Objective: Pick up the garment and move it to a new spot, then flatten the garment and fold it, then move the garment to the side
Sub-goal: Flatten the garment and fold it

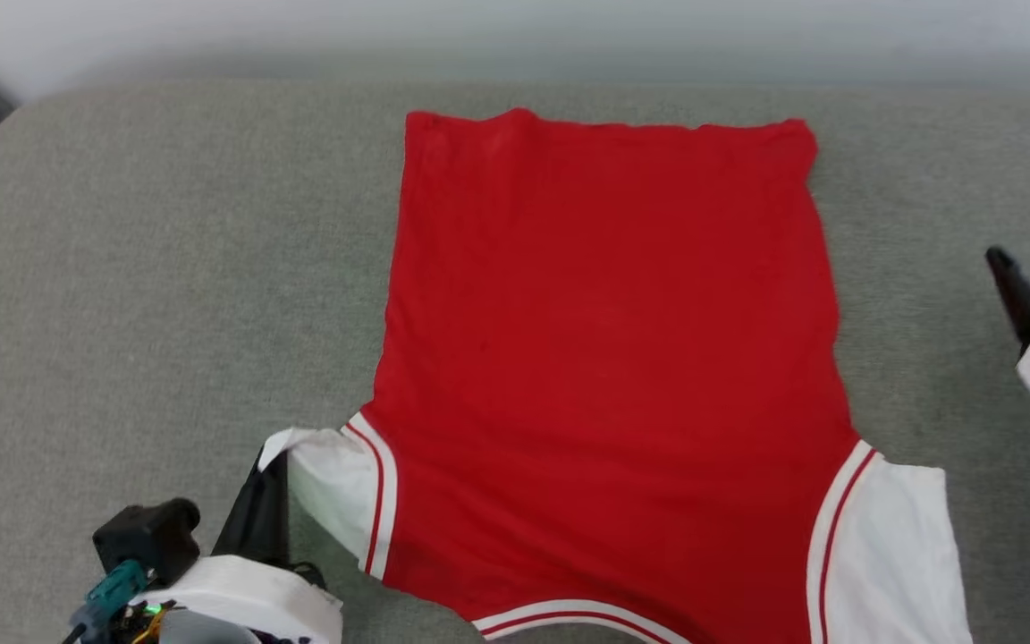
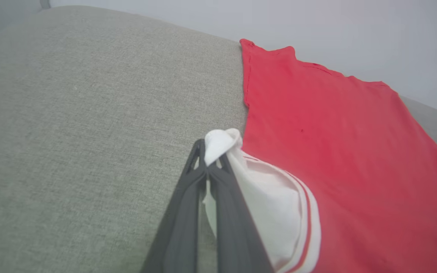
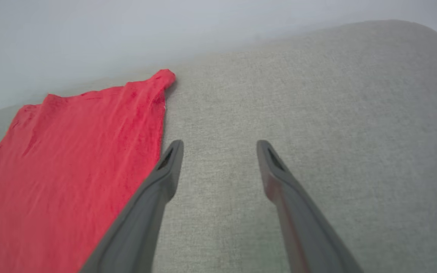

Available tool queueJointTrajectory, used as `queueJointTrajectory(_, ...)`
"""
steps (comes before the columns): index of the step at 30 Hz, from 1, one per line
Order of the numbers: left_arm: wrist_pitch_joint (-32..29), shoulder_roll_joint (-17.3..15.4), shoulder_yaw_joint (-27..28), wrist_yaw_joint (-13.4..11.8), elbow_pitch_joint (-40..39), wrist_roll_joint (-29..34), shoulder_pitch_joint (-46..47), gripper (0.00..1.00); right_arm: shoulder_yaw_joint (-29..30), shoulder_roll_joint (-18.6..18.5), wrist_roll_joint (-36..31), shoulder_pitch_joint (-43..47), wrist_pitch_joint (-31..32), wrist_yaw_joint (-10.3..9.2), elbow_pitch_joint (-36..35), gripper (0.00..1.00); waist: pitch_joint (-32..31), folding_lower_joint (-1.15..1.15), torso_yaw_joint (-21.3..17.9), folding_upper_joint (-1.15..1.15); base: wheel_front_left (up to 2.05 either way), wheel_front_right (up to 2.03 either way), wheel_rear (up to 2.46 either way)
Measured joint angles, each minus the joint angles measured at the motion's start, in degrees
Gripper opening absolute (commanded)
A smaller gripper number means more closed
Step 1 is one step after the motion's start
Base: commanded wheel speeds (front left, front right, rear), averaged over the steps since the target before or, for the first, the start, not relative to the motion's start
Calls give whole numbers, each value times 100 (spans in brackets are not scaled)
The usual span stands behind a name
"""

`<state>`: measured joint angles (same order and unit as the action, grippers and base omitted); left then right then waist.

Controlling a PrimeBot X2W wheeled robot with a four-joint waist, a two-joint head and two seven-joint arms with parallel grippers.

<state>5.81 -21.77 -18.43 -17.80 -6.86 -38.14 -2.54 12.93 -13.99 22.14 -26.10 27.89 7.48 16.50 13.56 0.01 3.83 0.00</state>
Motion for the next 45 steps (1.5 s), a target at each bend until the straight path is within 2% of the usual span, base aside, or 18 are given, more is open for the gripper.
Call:
queueJointTrajectory(5, 180, 233, -231, 121, -93, 137, 387, 0, 15, -256, -120, -1595, 1106, 2, 957, 100, 556, 0, 330, 0, 0, 0, 0)
queueJointTrajectory(8, 305, 394, -407, 242, -101, 211, 620, 0, 18, -470, -385, -2300, 1764, 2, 1255, 100, 868, 1, 565, 0, 0, 0, 0)
queueJointTrajectory(11, 406, 504, -504, 307, -64, 246, 750, 0, 79, -471, -615, -2876, 2274, 2, 1445, 100, 1149, 1, 808, 0, 0, 0, 0)
queueJointTrajectory(18, 558, 646, -625, 438, -42, 327, 1049, 0, 261, -411, -1154, -3676, 2976, 2, 1581, 100, 1750, 1, 1212, 0, 0, 0, 0)
queueJointTrajectory(25, 725, 829, -717, 599, 97, 372, 1260, 0, 391, -369, -1452, -3950, 3508, 3, 1529, 100, 2249, 0, 1398, 0, 0, 0, 0)
queueJointTrajectory(26, 725, 829, -717, 599, 97, 372, 1260, 0, 391, -369, -1452, -3950, 3508, 3, 1529, 49, 2249, 0, 1398, 0, 0, 0, 0)
queueJointTrajectory(27, 733, 847, -728, 616, 122, 378, 1263, 0, 431, -371, -1470, -3966, 3590, 3, 1524, 19, 2272, 0, 1422, 0, 0, 0, 0)
queueJointTrajectory(28, 757, 856, -736, 630, 142, 417, 1285, 0, 458, -374, -1515, -3966, 3672, 2, 1475, 0, 2281, 0, 1452, 0, 0, 0, 0)
queueJointTrajectory(32, 790, 879, -743, 671, 165, 421, 1330, 0, 422, -341, -1534, -3885, 3760, 2, 1386, 0, 2223, 0, 1477, 0, 0, 0, 0)
queueJointTrajectory(39, 804, 838, -695, 646, 324, 419, 1292, 0, 93, -412, -1415, -3649, 3283, 2, 1315, 0, 1928, 0, 1405, 0, 0, 0, 0)
queueJointTrajectory(45, 639, 642, -553, 515, 499, 322, 1048, 0, -208, -747, -1116, -3387, 3031, 2, 1203, 0, 1366, 0, 1219, 0, 0, 0, 0)
